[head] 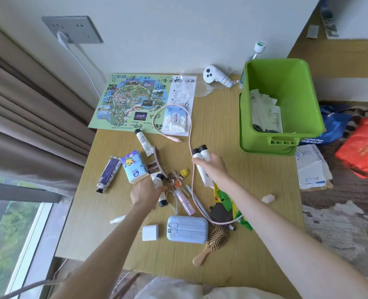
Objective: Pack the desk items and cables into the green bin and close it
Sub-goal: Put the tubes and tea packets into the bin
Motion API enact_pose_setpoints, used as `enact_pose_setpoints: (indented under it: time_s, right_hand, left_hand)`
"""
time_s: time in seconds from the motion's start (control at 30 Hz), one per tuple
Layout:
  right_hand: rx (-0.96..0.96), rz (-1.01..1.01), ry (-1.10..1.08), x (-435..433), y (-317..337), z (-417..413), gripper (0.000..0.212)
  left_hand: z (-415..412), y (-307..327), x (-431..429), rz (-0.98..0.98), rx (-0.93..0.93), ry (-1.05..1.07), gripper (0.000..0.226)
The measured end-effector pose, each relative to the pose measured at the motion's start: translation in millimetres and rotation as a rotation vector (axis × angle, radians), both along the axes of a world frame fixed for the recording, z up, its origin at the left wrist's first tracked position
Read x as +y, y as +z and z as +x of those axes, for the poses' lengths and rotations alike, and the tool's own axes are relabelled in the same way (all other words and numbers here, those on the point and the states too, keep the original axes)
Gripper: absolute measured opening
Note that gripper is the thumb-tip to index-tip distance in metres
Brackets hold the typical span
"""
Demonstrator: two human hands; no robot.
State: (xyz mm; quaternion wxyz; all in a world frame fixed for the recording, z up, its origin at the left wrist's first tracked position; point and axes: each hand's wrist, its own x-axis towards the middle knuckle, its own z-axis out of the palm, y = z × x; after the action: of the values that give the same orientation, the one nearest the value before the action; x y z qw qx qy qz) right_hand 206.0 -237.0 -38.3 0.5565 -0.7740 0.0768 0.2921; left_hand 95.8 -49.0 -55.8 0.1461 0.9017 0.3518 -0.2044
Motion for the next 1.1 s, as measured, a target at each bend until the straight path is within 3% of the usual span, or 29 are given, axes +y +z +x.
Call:
enact_pose_setpoints:
  time_s: [0.23,0.3,0.37,0.47,0.57,0.63,0.77,0.93,1.1]
  right_hand:
    - [0.29,0.236,-0.054,16,11,-8,0.019]
    - [0.332,0.317,-0.048,24,16,-8,0.024]
    - [0.352,0.369,-0.042,36,22,-6,0.029]
    - [0.315,0.391,-0.008,58,29,-2,0.038]
    - [0.25,0.36,0.006,84,33,7,0.038]
    - [0.208,0.316,0.015,103,32,14,0.037]
    - [0.049,0.079,0.072,144,24,30,0.057]
    - [-0.247,-0.263,0.263,191,8,52,0.029]
    - [-0.524,-0.549,0.394,223,-9,60,0.02]
  left_hand:
    - [2,-1,14,-0.236,0.023,0.061,0.054]
    - [3,7,26,-0.339,0.041,0.058,0.046]
    - [5,19,45,-0.45,0.088,0.037,0.034]
    - [12,40,79,-0.611,0.118,0.041,0.035]
    - [22,56,110,-0.662,0.016,0.078,0.041]
    - [32,62,127,-0.657,-0.11,0.133,0.042]
    - [52,62,150,-0.663,-0.338,0.254,0.042]
    - [68,52,178,-0.779,-0.449,0.339,0.048]
    - [81,35,206,-0.926,-0.448,0.389,0.052]
